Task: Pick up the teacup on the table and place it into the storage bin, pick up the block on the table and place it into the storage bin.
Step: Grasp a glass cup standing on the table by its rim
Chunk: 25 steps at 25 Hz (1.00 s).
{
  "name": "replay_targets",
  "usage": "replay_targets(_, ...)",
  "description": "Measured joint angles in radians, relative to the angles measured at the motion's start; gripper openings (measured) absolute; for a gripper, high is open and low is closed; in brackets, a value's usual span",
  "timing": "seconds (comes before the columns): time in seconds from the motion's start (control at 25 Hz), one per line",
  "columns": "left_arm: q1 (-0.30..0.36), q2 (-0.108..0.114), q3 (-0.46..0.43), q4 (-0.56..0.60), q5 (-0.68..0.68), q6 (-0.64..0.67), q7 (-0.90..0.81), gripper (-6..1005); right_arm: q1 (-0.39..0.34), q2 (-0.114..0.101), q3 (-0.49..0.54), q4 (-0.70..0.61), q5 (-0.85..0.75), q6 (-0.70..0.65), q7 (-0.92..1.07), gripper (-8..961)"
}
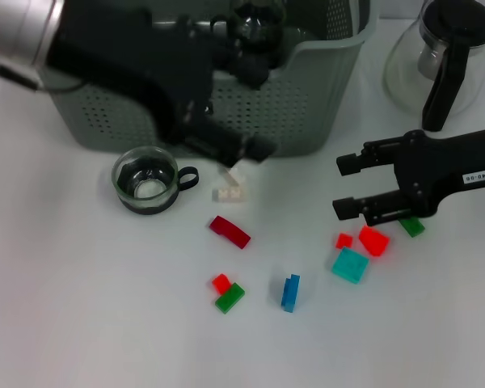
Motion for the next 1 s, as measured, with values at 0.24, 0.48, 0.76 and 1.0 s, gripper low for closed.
replay_targets(0.24,0.121,-0.015,0.069,0.148,0.017,0.028,0.002,834,0.012,0.010,0.011,0.007,0.001,0.025,-0.002,794)
replay_targets(0.48,0.162,-0.046,0.154,0.137,0.173,0.009,0.046,834,0.021,0.015,0.011,0.007,0.001,0.027,0.008,795)
replay_targets(0.76,0.150,-0.053,0.285,0.000,0.355,-0.169,0.017,834,0.025,0.020,0.011,0.010,0.001,0.040,0.008,795)
replay_targets(1.0,0.137,-0.053,0.330,-0.052,0.457,-0.254,-0.045,833,0.026,0.020,0.012,0.013,0.001,0.041,0.009,794)
